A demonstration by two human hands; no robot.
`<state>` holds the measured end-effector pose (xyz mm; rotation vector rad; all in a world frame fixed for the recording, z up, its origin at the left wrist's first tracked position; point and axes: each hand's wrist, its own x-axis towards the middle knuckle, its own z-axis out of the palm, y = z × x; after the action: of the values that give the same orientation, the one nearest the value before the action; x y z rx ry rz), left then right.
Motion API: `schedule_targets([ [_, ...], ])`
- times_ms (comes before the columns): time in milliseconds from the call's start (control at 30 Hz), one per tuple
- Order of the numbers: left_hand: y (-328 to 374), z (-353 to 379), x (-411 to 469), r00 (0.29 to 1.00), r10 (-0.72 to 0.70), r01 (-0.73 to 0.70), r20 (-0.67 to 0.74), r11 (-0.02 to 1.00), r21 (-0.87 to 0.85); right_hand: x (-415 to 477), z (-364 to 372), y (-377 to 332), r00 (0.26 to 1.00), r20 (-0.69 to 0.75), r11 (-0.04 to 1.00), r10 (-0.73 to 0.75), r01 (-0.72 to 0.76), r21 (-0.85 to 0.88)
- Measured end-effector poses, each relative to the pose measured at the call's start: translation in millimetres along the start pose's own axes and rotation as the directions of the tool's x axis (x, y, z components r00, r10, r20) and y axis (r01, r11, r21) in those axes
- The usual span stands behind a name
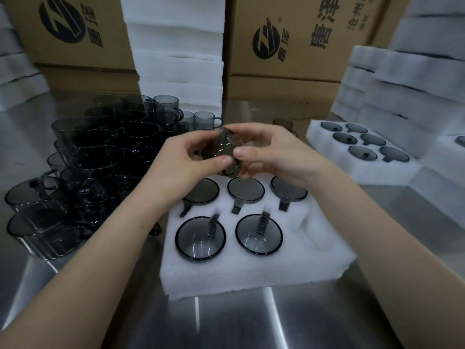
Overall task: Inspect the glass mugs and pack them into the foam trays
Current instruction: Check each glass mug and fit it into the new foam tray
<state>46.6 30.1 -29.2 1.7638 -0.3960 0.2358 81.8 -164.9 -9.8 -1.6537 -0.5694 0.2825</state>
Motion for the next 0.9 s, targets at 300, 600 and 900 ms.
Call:
schedule_targets([
  [300, -7, 4, -2, 0.997, 0.071, -0.071, -0.007, 0.997, -0.013, -1, 15, -2, 0.981, -0.147, 0.956, -0.130, 0.085, -0.279],
  [600, -4, 7, -2, 0.995, 0.084, -0.081, 0.045, 0.994, -0.067, 3, 13, -1, 0.946, -0.320, 0.997, -0.052, 0.034, -0.063],
  [900, -5, 3, 1, 0.999, -0.040, 0.037, -0.011, 0.980, -0.197, 4, -2, 5, 0.998, 0.061, 0.910, -0.015, -0.012, 0.415],
])
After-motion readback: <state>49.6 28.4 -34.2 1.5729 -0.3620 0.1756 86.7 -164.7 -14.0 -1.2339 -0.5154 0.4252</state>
